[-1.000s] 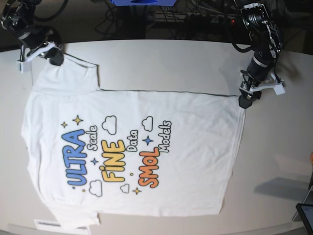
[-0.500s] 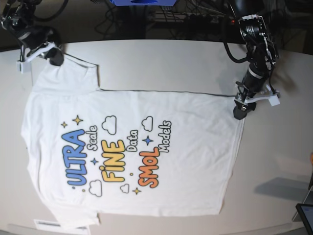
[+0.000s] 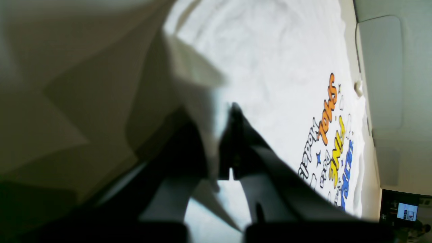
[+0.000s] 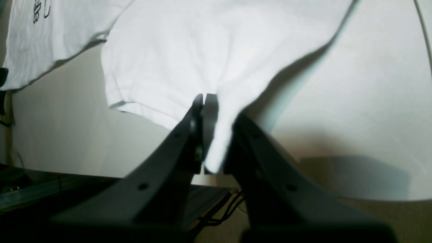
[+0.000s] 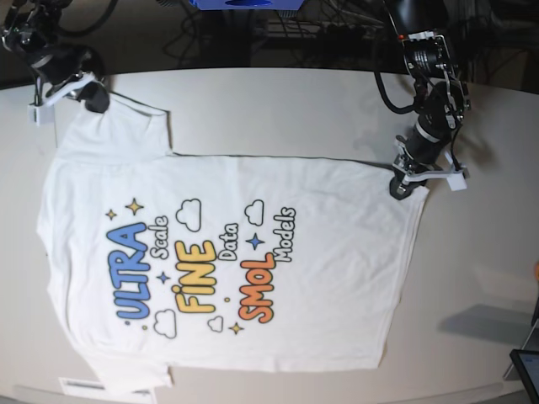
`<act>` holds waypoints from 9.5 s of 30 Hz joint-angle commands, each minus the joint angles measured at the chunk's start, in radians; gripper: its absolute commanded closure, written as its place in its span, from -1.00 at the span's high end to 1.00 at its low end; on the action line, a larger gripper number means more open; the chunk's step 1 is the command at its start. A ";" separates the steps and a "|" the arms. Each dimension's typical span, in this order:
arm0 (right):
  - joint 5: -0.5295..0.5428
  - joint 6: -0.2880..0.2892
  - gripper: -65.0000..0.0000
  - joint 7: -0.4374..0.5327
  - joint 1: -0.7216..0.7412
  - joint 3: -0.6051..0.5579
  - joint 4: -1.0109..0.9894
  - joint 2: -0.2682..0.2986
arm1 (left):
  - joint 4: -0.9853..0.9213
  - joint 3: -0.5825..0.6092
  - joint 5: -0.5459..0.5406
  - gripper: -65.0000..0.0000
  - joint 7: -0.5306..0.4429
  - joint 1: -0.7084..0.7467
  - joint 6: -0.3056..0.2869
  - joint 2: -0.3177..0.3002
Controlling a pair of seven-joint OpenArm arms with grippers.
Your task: Fold the T-shirt properly
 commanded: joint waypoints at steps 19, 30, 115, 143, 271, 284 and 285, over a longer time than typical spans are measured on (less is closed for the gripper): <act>0.018 0.007 -0.98 0.020 -0.063 0.014 0.082 0.049 | -0.043 0.007 0.022 -1.00 0.075 0.195 0.104 -0.086; 0.020 0.002 -0.98 0.017 -0.126 0.014 0.174 0.053 | 0.227 -0.004 0.194 -1.00 0.075 0.359 0.104 -0.042; -0.017 -0.192 -0.98 -0.314 0.253 0.060 0.268 0.178 | 0.526 -0.183 -0.056 -1.00 0.223 0.220 0.107 0.000; -0.138 -0.192 -0.98 -0.275 0.434 -0.087 0.050 0.227 | 0.259 -0.196 -0.053 -1.00 0.221 0.032 0.107 0.010; -1.013 -0.125 -0.99 0.526 0.023 -0.410 0.067 0.048 | 0.091 0.153 1.070 -1.00 -0.626 0.260 -0.140 -0.158; -1.013 -0.125 -0.99 0.525 0.014 -0.348 0.096 0.046 | 0.345 0.087 1.062 -1.00 -0.615 0.310 -0.140 -0.120; -1.013 -0.125 -0.99 0.525 0.015 -0.348 0.096 0.046 | 0.342 0.091 1.062 -1.00 -0.613 0.283 -0.140 -0.117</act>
